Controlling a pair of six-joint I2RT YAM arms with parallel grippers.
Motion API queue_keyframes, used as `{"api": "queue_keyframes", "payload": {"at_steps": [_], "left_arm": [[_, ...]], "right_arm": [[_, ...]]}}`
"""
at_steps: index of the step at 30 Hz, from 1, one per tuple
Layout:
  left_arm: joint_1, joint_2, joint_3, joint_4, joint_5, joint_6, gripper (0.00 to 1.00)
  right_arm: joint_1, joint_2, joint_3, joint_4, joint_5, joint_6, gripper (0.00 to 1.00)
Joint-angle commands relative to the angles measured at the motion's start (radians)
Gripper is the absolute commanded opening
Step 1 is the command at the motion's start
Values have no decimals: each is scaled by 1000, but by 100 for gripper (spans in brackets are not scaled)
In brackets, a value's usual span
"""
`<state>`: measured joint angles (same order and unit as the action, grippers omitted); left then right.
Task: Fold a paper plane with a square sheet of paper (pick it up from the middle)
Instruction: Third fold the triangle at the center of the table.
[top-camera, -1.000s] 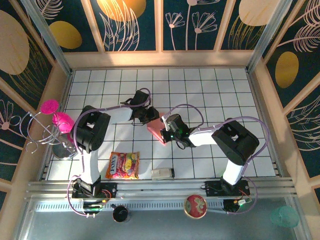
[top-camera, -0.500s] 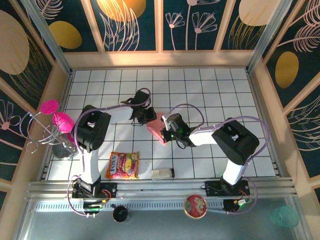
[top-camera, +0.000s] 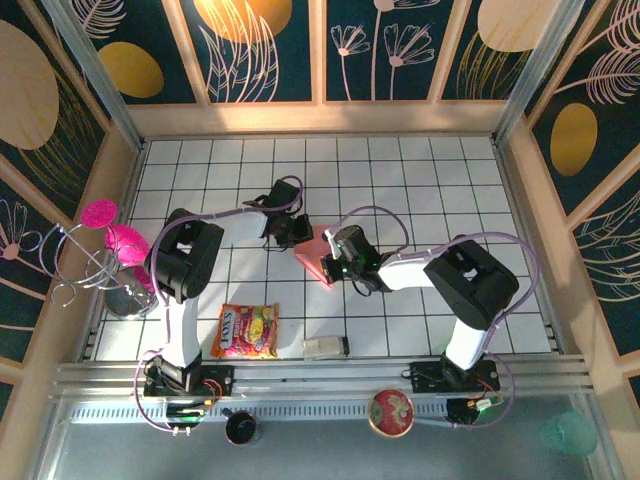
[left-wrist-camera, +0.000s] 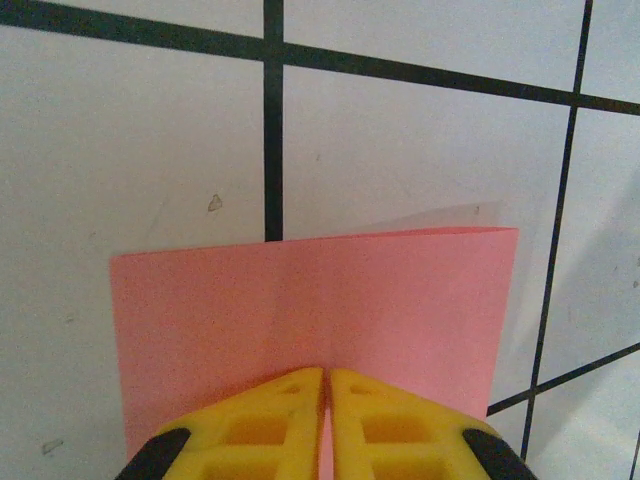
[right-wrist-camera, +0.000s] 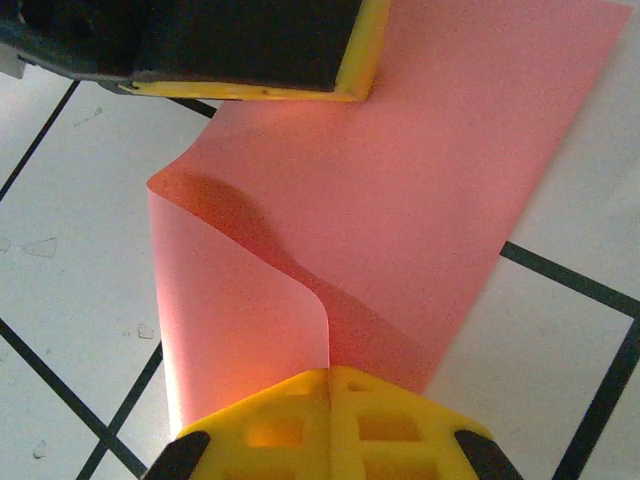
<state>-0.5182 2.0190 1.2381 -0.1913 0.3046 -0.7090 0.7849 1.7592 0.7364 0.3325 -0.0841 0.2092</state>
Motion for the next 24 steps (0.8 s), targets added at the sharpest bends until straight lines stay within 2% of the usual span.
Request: {"api": "queue_keyframes", "payload": {"at_steps": [1, 17, 20, 24], "left_arm": [[-6, 34, 11, -59, -9, 19, 11], [-6, -1, 16, -40, -2, 4, 14], [-6, -49, 13, -21, -13, -18, 15], [-3, -144, -24, 0, -63, -63, 23]], "right_arm": [[-8, 23, 29, -13, -27, 10, 0], [-9, 47, 37, -45, -46, 14, 0], [-9, 52, 37, -56, -40, 16, 0], [-11, 54, 34, -63, -34, 25, 0]]}}
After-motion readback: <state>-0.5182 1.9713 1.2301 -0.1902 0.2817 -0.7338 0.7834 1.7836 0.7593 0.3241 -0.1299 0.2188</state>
